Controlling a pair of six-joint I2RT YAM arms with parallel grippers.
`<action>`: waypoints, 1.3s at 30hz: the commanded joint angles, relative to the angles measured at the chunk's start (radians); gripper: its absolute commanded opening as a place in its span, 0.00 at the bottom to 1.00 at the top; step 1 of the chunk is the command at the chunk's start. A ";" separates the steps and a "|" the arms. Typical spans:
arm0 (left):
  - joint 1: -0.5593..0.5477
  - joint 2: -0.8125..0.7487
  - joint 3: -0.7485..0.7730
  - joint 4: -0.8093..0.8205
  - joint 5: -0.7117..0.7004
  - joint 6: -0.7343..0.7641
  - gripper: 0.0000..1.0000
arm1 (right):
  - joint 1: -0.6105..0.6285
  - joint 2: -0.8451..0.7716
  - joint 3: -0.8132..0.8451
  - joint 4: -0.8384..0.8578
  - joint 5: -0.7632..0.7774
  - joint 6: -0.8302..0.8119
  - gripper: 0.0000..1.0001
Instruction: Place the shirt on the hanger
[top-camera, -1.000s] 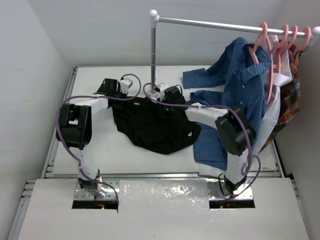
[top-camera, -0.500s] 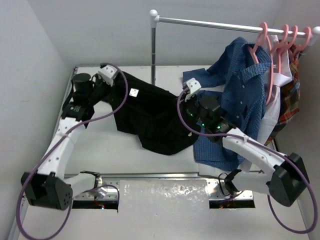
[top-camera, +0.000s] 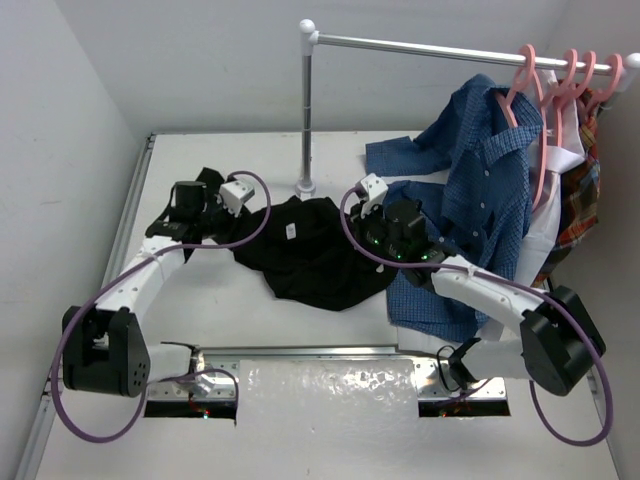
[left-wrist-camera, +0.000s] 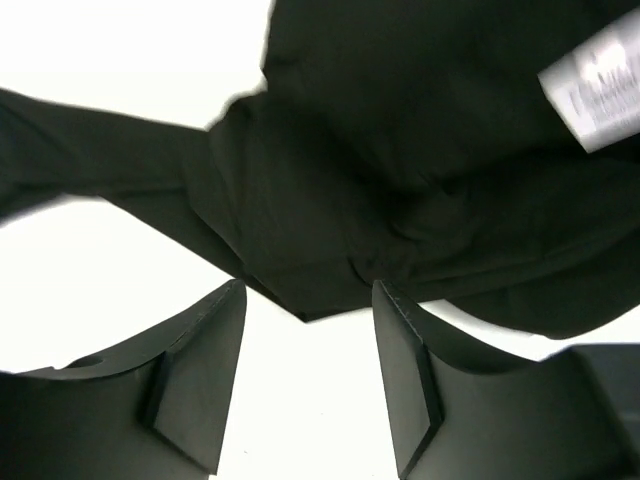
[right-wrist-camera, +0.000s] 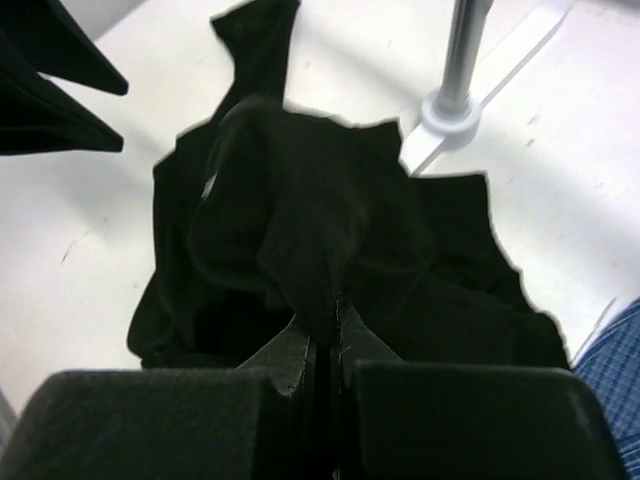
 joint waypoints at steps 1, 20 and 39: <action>0.010 0.009 0.000 0.070 0.024 0.011 0.52 | -0.007 0.019 -0.002 0.067 -0.048 0.049 0.00; -0.155 0.311 0.057 0.319 -0.239 -0.004 0.56 | -0.008 -0.082 -0.113 0.044 -0.031 0.033 0.00; -0.159 0.265 0.039 0.151 -0.072 0.011 0.00 | -0.007 -0.180 -0.172 -0.030 0.101 0.017 0.00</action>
